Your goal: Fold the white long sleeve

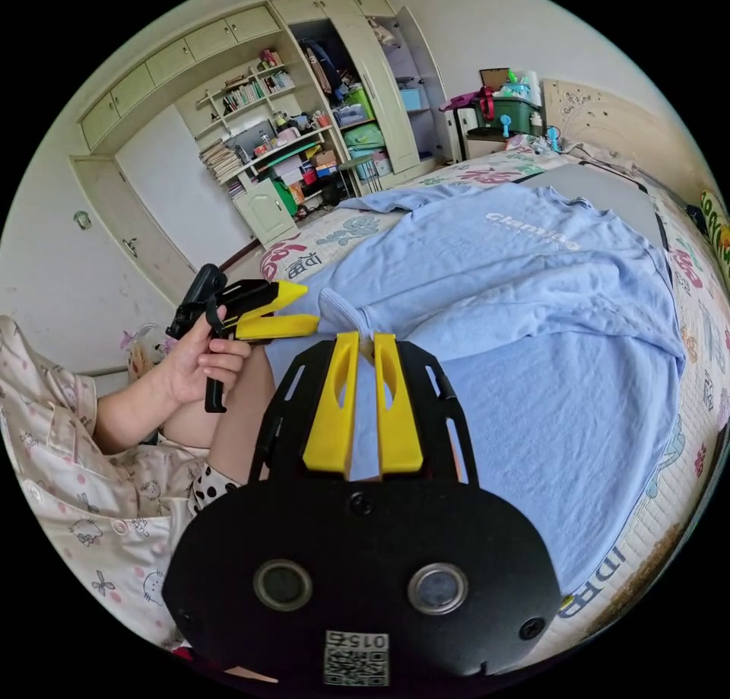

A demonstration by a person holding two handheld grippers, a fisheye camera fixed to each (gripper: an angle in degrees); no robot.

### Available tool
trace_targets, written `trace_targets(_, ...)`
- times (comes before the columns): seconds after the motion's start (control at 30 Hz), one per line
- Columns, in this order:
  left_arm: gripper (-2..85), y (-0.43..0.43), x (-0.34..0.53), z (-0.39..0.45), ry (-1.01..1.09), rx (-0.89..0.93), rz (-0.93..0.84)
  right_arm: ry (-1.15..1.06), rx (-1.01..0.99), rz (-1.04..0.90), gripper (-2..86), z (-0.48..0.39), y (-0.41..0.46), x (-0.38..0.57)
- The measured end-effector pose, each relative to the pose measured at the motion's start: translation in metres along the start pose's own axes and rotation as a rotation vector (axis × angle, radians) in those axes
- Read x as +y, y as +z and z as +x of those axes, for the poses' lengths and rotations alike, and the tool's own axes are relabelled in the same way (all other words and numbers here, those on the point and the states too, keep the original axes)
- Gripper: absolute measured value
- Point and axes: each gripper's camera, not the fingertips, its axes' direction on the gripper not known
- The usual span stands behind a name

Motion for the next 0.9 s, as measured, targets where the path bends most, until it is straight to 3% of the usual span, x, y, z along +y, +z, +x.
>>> trace_targets(0.33,15.5,0.007,0.016,-0.036,-0.137,0.083,0.048,0.065,0.043,-0.018,4.8,0.019,0.028,0.047)
trace_targets(0.53,5.3,0.044,-0.015,-0.035,-0.104,0.033,-0.023,0.085,0.057,-0.015,4.8,0.031,0.022,0.046)
trace_targets(0.67,1.2,0.036,-0.03,-0.019,-0.062,0.129,-0.041,0.036,0.08,-0.004,4.7,0.027,0.014,0.036)
trace_targets(0.9,0.0,0.008,-0.054,0.041,0.227,-0.222,-0.029,-0.002,-0.103,0.025,-0.3,0.06,-0.005,0.014)
